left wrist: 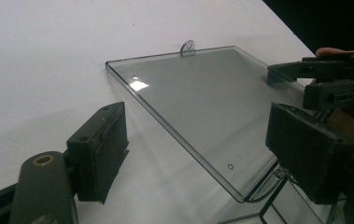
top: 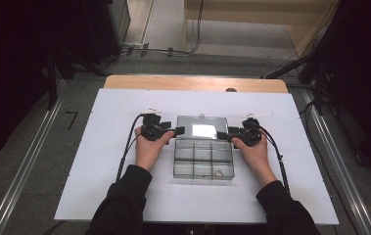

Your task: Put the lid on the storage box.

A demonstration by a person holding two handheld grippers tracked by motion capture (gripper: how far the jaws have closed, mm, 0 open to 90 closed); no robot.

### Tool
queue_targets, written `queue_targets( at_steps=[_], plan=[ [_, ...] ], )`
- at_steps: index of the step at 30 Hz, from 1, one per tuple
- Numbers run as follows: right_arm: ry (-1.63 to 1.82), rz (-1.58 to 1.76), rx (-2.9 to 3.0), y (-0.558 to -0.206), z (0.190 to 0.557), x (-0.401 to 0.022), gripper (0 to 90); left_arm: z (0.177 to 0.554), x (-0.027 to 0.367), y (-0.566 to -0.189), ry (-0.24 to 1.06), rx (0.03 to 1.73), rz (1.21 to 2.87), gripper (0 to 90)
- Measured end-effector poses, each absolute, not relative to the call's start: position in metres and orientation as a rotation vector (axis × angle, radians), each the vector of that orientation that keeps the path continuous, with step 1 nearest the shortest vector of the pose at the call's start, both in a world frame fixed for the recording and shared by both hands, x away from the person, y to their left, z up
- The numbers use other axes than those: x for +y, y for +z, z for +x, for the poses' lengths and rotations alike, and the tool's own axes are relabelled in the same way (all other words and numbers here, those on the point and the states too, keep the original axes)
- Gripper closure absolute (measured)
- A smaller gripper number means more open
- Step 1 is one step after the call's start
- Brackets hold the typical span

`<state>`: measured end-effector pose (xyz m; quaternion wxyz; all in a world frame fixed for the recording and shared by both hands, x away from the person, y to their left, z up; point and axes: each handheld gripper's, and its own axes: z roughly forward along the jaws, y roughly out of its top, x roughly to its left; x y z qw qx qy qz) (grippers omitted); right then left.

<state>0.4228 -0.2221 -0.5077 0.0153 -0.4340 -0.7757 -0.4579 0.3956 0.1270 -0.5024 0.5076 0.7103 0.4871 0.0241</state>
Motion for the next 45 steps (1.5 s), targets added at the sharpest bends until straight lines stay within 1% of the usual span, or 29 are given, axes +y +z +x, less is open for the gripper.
queue_targets(
  at_steps=[5, 6, 10, 16, 20, 23, 26, 33, 41, 45],
  plan=[
    [-1.425, -1.346, -2.41, -0.508, 0.423, -0.222, 19.1, 0.397, 0.124, -0.506, 0.025, 1.188, 1.72, 27.3],
    [-1.425, -1.347, -2.41, -0.508, 0.423, -0.222, 19.2, 0.397, 0.123, -0.507, 0.016, 1.193, 1.715, 30.0],
    [-1.424, -1.343, -2.406, -0.508, 0.423, -0.222, 20.3, 0.397, 0.12, -0.508, 0.012, 1.201, 1.726, 33.0],
    [-1.419, -1.349, -2.411, -0.507, 0.422, -0.222, 20.8, 0.398, 0.116, -0.508, -0.014, 1.214, 1.741, 33.5],
    [-1.399, -1.377, -2.375, -0.506, 0.422, -0.222, 23.3, 0.399, 0.115, -0.509, -0.037, 1.227, 1.731, 33.5],
    [-1.368, -1.404, -2.332, -0.505, 0.421, -0.22, 26.0, 0.4, 0.116, -0.51, -0.053, 1.226, 1.726, 34.7],
    [-1.357, -1.43, -2.34, -0.502, 0.418, -0.217, 26.8, 0.4, 0.116, -0.51, -0.067, 1.218, 1.721, 37.4],
    [-1.376, -1.414, -2.338, -0.5, 0.417, -0.217, 34.0, 0.398, 0.116, -0.506, -0.075, 1.198, 1.715, 45.0],
    [-1.431, -1.372, -2.388, -0.495, 0.414, -0.217, 41.6, 0.394, 0.116, -0.498, -0.028, 1.159, 1.733, 52.6],
    [-1.456, -1.363, -2.376, -0.492, 0.414, -0.218, 47.2, 0.392, 0.117, -0.495, -0.003, 1.132, 1.721, 56.6]
  ],
)
